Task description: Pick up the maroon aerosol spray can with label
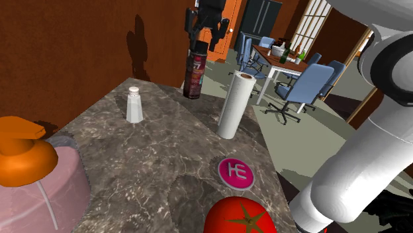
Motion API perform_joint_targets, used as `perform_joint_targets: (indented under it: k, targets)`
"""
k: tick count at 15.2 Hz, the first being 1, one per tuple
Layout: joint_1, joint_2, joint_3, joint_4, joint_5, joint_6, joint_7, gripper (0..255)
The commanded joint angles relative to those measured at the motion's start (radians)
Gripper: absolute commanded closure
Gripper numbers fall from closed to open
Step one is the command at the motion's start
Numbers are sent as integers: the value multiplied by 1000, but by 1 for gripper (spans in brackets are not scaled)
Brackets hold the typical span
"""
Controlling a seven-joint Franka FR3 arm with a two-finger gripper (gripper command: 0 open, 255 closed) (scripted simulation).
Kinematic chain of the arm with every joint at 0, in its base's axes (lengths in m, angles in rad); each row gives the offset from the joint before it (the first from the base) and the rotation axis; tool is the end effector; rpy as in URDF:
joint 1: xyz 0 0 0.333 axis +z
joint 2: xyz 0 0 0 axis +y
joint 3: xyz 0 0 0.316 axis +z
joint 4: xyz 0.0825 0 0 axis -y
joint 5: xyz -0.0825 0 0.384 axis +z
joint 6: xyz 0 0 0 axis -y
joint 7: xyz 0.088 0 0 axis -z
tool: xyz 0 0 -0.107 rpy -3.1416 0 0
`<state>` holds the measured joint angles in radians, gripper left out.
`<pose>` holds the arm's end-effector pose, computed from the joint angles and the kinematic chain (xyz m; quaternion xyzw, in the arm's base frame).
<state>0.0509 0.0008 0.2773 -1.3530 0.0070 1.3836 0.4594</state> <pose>0.5025 0.1719 0.7079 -0.9978 0.0648 -0.0124 0.0090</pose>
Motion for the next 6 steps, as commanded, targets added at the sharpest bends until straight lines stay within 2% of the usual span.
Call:
perform_joint_targets:
  k: [1,4,6]
  targets:
    - [4,23,3,62,-7,-39,6,255]
    - [9,57,8,150,-17,-94,13,255]
    - [10,59,8,154,-18,-97,13,255]
